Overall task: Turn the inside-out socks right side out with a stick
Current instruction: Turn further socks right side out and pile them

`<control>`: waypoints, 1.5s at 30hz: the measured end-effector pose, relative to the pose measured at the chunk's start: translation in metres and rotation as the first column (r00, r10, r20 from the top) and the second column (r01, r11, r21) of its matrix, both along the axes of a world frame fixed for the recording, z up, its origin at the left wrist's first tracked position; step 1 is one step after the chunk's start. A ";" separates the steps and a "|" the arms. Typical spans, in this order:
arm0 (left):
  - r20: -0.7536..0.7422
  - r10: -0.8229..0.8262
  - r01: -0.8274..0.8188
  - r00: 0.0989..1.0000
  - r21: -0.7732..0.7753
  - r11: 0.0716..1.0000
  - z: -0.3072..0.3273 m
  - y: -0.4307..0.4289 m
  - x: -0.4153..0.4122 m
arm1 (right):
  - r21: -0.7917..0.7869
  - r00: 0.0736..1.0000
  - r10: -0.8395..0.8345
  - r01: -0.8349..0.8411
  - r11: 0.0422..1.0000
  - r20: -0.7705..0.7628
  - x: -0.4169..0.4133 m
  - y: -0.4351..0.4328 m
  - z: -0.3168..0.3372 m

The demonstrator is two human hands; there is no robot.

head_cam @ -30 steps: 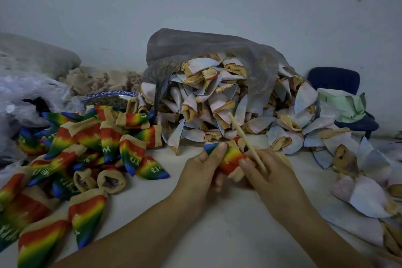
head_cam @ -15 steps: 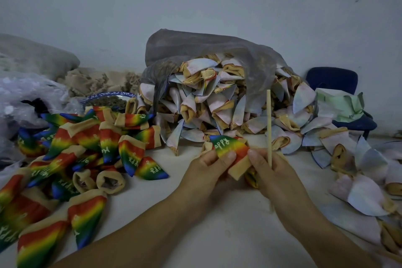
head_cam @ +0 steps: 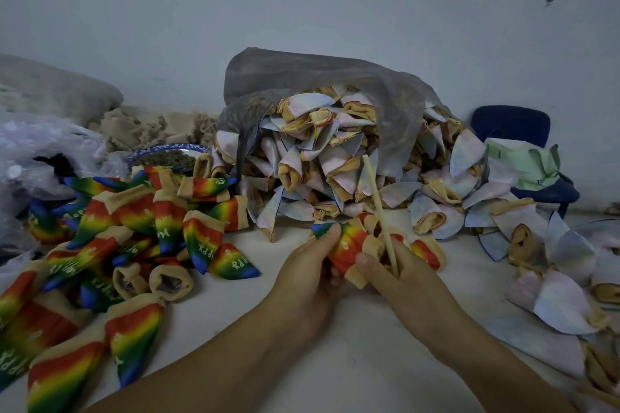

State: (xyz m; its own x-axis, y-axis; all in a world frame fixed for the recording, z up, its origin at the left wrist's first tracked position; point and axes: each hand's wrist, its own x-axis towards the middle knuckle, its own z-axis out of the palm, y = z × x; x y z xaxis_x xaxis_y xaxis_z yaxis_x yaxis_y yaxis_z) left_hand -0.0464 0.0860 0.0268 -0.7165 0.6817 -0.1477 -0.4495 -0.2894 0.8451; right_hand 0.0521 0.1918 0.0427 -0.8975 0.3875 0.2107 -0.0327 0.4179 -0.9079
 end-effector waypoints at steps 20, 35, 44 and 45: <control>-0.926 -0.165 -0.732 0.339 -0.370 0.573 -0.021 -0.012 -0.048 | 0.171 0.963 -0.242 0.260 0.950 -0.121 0.009 0.015 -0.004; -0.947 0.237 -0.672 0.217 0.031 0.740 0.001 -0.015 -0.019 | 0.155 0.969 -0.202 0.223 0.962 -0.140 0.006 0.018 -0.004; -0.822 0.063 -0.305 0.566 -0.138 0.942 -0.002 -0.006 0.004 | 0.313 0.995 -0.096 0.098 0.945 -0.020 -0.005 0.014 -0.014; -0.825 0.026 -0.269 0.565 -0.155 0.951 -0.001 -0.006 0.007 | 0.343 0.995 -0.099 0.103 0.934 -0.030 -0.005 0.014 -0.013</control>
